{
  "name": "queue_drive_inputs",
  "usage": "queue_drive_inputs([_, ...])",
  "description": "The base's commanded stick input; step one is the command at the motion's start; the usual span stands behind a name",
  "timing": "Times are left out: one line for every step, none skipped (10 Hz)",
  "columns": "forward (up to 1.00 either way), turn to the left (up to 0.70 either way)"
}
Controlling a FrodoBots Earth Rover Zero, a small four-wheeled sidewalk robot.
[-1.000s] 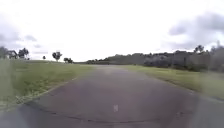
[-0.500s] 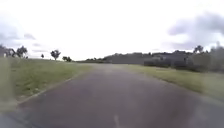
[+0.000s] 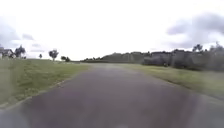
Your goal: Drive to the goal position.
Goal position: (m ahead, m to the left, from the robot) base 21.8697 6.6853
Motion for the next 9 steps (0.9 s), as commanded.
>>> queue_drive_inputs([0.70, 0.03])
queue_drive_inputs([0.70, 0.03])
queue_drive_inputs([0.70, 0.03])
queue_drive_inputs([0.70, 0.03])
queue_drive_inputs([0.70, 0.03])
queue_drive_inputs([0.70, 0.03])
queue_drive_inputs([0.70, 0.03])
queue_drive_inputs([0.70, 0.03])
queue_drive_inputs([0.70, 0.03])
